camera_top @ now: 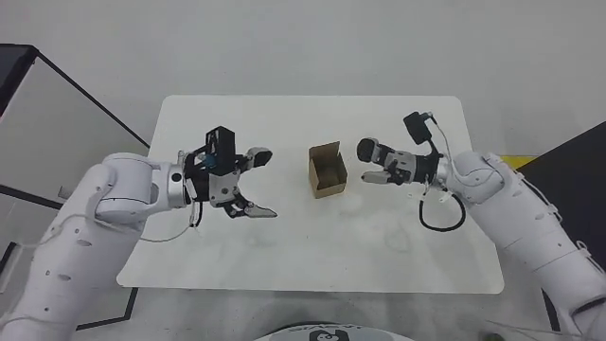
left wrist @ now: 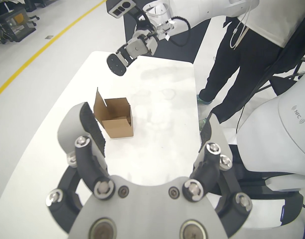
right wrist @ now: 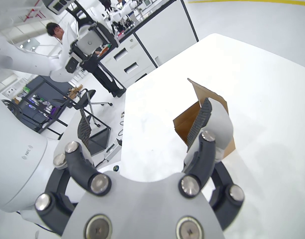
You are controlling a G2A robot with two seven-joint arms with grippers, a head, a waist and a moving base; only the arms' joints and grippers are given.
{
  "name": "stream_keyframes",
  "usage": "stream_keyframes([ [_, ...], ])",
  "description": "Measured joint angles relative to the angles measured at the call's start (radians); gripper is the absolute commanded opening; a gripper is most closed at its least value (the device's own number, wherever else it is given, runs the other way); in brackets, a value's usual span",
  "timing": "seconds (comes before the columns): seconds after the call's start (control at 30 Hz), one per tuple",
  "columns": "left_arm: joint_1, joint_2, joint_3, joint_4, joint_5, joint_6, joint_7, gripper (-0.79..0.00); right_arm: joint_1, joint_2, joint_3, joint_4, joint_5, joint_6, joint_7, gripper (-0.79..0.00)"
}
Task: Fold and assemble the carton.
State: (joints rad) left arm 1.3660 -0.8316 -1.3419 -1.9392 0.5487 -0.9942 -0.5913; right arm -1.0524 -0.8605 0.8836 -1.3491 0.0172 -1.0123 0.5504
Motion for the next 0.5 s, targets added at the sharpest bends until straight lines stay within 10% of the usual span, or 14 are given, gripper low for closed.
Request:
stream_keyframes([
  [0.2,0.008,0.0,0.005,0.009,-0.001,0.012,0.004,-0.785,-0.001,0.0,0.001,-0.002,-0.021,0.0,-0.004,-0.785],
  [0.5,-0.041,-0.03,0.217,0.119,-0.336,0.332,-0.117,-0.785,-0.03,-0.002,0.019,0.048,-0.005,0.1,-0.019,-0.785],
])
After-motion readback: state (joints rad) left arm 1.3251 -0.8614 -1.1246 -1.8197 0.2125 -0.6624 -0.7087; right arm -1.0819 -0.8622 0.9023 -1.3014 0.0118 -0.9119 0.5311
